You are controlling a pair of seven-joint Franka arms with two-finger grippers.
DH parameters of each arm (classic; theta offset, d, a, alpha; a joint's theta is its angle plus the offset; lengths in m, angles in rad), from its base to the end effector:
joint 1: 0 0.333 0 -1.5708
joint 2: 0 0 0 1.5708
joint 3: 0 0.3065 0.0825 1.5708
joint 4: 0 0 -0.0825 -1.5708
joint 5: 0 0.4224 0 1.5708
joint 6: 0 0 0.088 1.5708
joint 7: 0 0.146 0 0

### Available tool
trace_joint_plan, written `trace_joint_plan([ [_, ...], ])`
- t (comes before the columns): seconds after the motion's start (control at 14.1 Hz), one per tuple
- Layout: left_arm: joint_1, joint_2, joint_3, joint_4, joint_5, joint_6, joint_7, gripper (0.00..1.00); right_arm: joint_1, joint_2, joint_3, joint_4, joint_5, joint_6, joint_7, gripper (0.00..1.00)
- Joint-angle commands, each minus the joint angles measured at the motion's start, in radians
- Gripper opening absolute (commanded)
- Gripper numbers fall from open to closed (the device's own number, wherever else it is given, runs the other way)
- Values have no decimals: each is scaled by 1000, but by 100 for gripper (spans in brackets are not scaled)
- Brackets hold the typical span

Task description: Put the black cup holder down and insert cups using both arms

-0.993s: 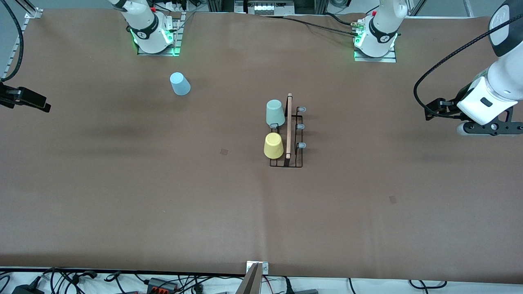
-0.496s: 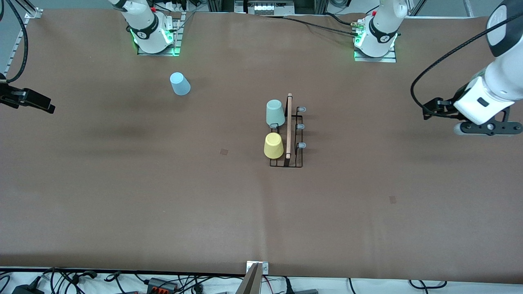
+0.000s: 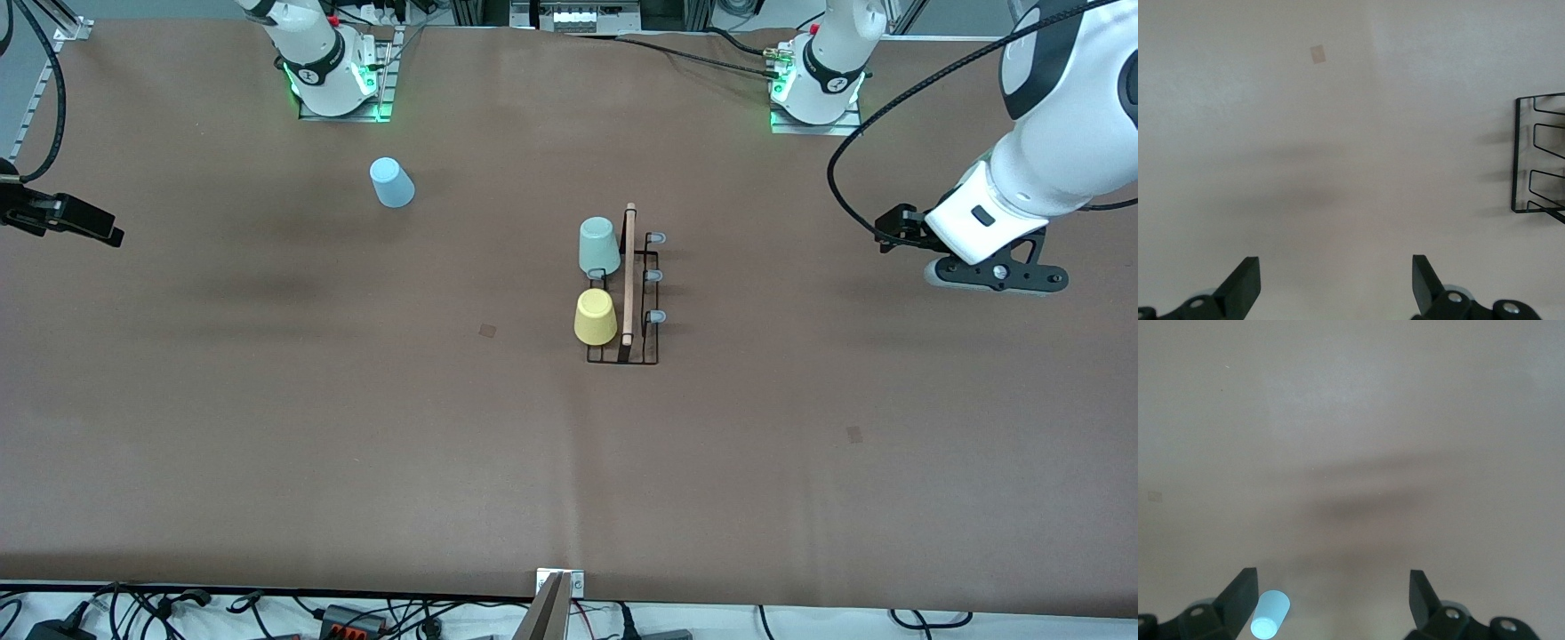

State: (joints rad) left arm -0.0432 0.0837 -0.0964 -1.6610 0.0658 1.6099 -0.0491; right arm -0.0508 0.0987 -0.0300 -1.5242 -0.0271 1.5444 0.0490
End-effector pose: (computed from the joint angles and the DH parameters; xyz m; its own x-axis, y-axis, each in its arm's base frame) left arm 0.6013 -0.0736 0.4837 0.9870 -0.0926 -0.1311 -0.1015 -0.9928 -0.0633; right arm 0.6124 -0.0529 0.5379 0.9885 -0.1300 -0.0768 -0.1277 -0.9912 0.0338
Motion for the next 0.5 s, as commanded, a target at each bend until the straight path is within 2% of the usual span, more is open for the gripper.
trace_joint_plan([
  [0.0,16,11,9,26,-9,-10,22,100,-6,-22,4,-22,16,2,12,100],
  [0.43,26,11,10,26,-11,-13,22,100,-9,-24,5,-22,18,0,17,100],
])
